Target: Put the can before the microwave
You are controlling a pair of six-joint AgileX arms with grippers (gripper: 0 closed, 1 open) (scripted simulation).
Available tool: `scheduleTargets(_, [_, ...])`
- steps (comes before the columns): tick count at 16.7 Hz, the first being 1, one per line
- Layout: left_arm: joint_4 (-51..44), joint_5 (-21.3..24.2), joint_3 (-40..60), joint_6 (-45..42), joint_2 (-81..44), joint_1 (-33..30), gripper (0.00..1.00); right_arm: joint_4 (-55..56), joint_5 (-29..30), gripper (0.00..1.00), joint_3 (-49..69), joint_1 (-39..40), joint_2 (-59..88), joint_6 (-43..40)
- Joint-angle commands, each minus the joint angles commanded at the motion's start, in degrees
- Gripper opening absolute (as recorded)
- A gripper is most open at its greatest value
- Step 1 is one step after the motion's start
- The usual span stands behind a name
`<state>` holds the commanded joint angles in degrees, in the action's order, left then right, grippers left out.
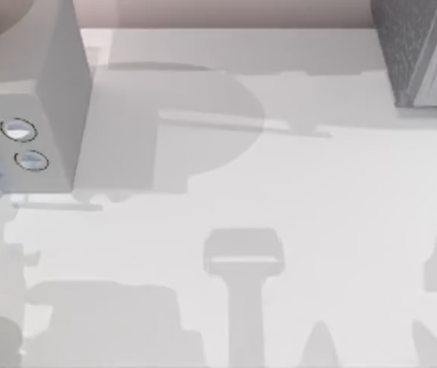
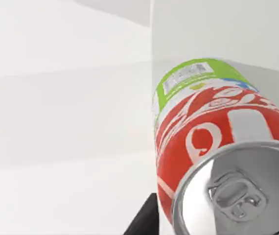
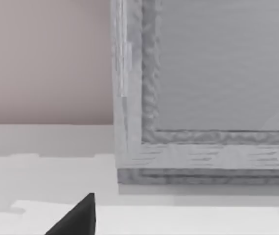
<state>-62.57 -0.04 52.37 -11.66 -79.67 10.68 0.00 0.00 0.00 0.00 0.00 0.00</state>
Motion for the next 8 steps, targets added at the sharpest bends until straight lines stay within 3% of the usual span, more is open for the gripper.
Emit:
scheduleTargets(3, [0.0,0.0,0.0,0.0,0.0,0.0,0.98,0.0,0.0,1.0,0.0,0.0,0.0,0.0])
scheduleTargets(8, [0.0,0.0,0.0,0.0,0.0,0.0,1.0,0.0,0.0,1.0,0.0,0.0,0.0,0.0])
